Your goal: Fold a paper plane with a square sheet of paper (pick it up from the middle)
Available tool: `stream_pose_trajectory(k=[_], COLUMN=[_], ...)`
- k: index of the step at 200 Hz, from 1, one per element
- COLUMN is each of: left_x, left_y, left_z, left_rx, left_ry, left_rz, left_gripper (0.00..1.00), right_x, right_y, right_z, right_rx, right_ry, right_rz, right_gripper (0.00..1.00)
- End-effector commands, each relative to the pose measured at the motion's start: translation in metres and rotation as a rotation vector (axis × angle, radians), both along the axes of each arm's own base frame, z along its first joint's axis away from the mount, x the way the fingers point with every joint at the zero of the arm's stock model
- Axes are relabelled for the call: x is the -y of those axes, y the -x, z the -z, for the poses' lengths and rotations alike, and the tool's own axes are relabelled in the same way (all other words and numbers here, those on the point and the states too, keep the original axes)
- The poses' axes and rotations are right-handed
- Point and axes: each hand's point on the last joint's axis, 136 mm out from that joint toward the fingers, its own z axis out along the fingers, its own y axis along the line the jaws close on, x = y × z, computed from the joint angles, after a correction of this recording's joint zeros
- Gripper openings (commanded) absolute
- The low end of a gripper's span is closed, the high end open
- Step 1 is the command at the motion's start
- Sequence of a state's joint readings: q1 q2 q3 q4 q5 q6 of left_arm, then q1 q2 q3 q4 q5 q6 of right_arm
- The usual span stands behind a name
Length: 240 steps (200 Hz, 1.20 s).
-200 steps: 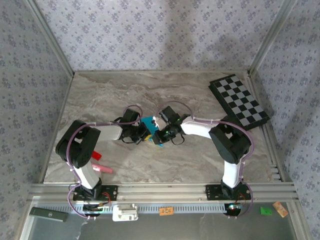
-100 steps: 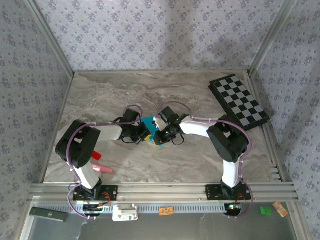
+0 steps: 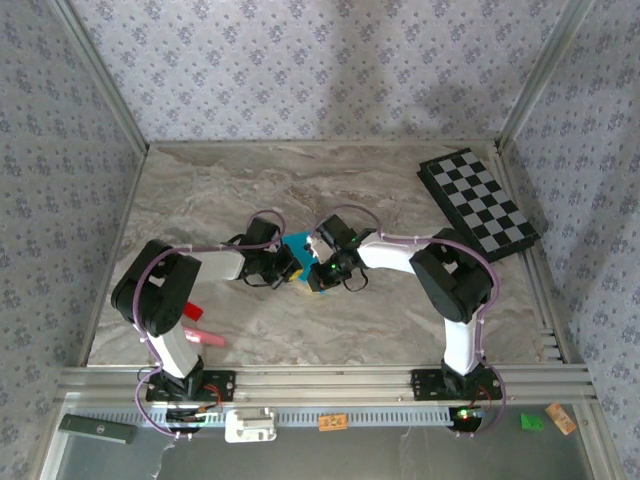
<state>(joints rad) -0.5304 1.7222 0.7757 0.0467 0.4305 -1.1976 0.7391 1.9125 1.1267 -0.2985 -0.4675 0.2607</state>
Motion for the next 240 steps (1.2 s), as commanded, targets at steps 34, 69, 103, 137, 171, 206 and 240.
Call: stream_pose_trajectory(k=[34, 69, 103, 137, 171, 206, 240], left_x=[-0.002, 0.004, 0.013, 0.012, 0.005, -0.007, -0.018], left_y=[0.001, -0.005, 0.003, 0.009, 0.013, 0.010, 0.010], left_z=[-0.008, -0.034, -0.028, -0.015, 0.000, 0.007, 0.015], left_rx=[0.030, 0.142, 0.157, 0.135, 0.108, 0.130, 0.143], left_ry=[-0.042, -0.038, -0.009, -0.031, -0.084, -0.173, -0.232], left_rz=[0.050, 0.131, 0.169, 0.184, 0.194, 0.203, 0.222], left_gripper=[0.09, 0.12, 0.10, 0.07, 0.07, 0.06, 0.06], right_x=[0.017, 0.018, 0.017, 0.019, 0.020, 0.023, 0.028], right_y=[0.007, 0.008, 0.008, 0.008, 0.008, 0.011, 0.014], right_z=[0.020, 0.022, 0.023, 0.024, 0.026, 0.029, 0.034], right_rx=[-0.064, -0.082, -0.099, -0.102, -0.106, -0.114, -0.127], right_ry=[0.087, 0.097, 0.095, 0.103, 0.112, 0.128, 0.152], right_rz=[0.001, 0.011, 0.019, 0.021, 0.025, 0.026, 0.029], right_gripper=[0.12, 0.12, 0.12, 0.12, 0.12, 0.12, 0.12])
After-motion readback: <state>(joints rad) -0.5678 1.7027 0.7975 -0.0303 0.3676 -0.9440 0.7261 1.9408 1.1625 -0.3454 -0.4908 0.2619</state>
